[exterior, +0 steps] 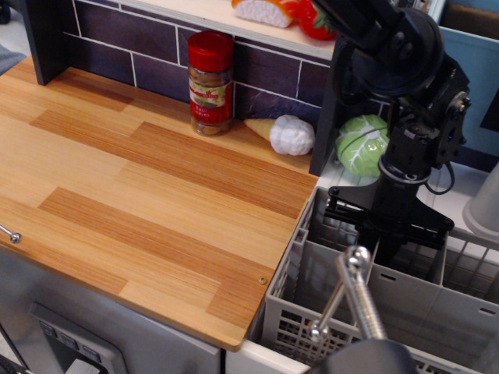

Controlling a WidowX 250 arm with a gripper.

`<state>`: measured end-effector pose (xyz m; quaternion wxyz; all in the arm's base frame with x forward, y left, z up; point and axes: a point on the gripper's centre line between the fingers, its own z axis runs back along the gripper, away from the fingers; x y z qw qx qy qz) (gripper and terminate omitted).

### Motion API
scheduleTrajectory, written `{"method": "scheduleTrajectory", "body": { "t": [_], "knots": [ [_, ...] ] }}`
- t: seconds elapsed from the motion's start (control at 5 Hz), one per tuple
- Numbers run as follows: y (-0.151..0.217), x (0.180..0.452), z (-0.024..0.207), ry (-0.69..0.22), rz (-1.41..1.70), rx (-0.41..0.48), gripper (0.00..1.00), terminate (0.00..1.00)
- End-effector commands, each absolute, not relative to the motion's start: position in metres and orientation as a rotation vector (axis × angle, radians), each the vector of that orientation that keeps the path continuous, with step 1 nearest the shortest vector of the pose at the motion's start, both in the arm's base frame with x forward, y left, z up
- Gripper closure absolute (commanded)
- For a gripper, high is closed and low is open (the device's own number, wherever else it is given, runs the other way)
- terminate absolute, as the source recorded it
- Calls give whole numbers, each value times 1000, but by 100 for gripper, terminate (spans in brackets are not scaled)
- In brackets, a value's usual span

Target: Move drying rack out of sink

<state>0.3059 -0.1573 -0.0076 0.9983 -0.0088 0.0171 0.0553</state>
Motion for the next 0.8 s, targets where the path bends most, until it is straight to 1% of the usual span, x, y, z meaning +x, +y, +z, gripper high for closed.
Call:
{"method": "scheduleTrajectory", "body": {
  "t": [0.0,0.2,0.4,0.6],
  "knots": [
    [-148,325,65,2,109,-129,100,0],
    [-145,324,108,-24,78,-164,100,0],
    [-145,320,135,-53,45,-174,100,0],
    [-137,320,150,-65,7,-163,100,0]
  ]
}}
